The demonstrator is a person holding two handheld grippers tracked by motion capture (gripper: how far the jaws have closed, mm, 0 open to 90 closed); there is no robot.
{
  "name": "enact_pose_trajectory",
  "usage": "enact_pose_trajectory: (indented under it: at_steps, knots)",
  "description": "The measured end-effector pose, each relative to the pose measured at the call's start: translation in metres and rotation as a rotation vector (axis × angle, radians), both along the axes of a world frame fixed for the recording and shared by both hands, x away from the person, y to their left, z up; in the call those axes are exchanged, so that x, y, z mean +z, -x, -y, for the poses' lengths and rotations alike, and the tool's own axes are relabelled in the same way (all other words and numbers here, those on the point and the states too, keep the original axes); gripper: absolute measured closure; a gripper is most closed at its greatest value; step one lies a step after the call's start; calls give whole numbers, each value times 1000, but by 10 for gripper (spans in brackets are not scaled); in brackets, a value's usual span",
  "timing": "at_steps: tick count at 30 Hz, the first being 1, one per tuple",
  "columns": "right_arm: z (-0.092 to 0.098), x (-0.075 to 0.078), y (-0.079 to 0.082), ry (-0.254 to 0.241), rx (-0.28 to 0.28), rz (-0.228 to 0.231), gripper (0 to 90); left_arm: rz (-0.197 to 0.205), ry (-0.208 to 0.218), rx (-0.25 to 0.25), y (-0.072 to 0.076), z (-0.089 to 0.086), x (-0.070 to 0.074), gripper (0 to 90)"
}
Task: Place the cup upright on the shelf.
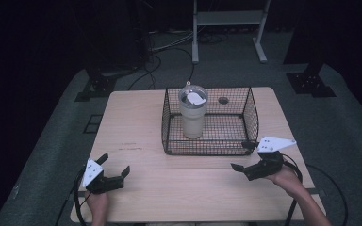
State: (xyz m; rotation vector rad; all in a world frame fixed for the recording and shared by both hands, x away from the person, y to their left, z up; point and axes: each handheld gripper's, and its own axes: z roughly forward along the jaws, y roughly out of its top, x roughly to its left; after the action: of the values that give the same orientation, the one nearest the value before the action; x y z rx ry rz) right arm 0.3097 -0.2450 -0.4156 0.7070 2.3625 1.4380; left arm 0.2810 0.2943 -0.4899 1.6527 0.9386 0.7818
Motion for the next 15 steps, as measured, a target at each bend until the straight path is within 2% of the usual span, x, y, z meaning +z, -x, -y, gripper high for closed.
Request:
enact_pose_trajectory:
  at_steps: [8, 15]
  knots:
    - [11, -9, 8, -23, -23, 3, 91, 0, 0, 0, 0, 0, 0, 0]
    - [21, -22, 16, -25, -47, -17, 91, 0, 0, -1, 0, 0, 0, 0]
